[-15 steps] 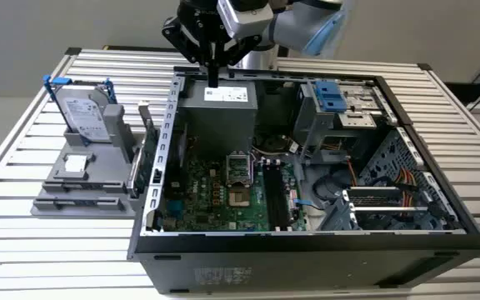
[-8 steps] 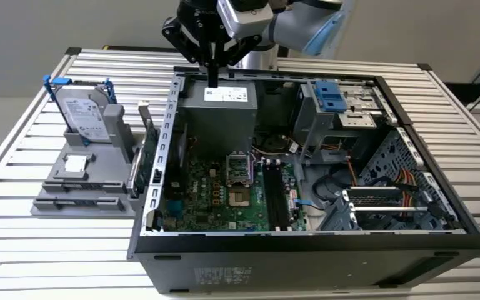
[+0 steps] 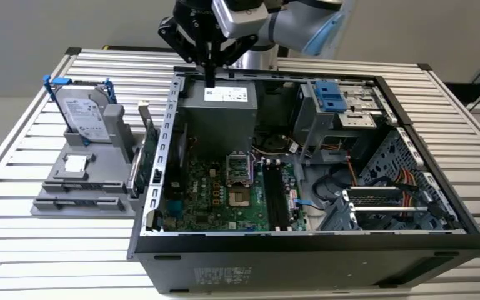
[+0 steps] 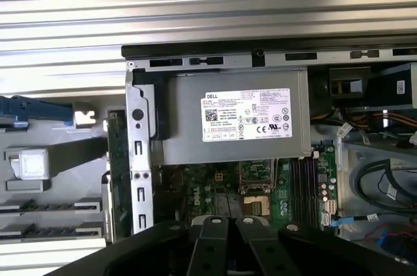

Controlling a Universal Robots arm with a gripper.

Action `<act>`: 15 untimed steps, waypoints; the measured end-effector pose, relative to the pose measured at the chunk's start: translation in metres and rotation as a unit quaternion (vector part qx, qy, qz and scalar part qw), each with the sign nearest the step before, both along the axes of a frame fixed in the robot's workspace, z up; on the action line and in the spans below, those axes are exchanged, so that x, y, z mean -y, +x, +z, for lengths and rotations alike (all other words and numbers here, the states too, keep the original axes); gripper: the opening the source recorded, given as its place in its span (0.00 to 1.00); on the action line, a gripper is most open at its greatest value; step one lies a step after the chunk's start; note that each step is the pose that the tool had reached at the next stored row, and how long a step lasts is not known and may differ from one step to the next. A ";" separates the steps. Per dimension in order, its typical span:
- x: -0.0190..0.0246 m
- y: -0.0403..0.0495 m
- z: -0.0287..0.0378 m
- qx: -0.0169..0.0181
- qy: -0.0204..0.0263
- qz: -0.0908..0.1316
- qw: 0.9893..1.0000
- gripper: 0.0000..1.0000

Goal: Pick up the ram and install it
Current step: 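Reach for the ram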

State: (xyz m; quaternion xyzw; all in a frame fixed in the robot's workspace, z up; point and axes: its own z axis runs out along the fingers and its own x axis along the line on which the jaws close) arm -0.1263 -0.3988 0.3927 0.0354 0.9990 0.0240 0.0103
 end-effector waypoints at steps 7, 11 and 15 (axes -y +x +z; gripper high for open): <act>0.0000 -0.0081 0.0000 0.000 0.000 0.000 1.000 0.00; 0.0000 -0.0139 -0.0001 0.000 0.000 0.000 1.000 0.00; 0.0000 -0.0195 -0.0001 0.000 0.000 0.000 1.000 0.00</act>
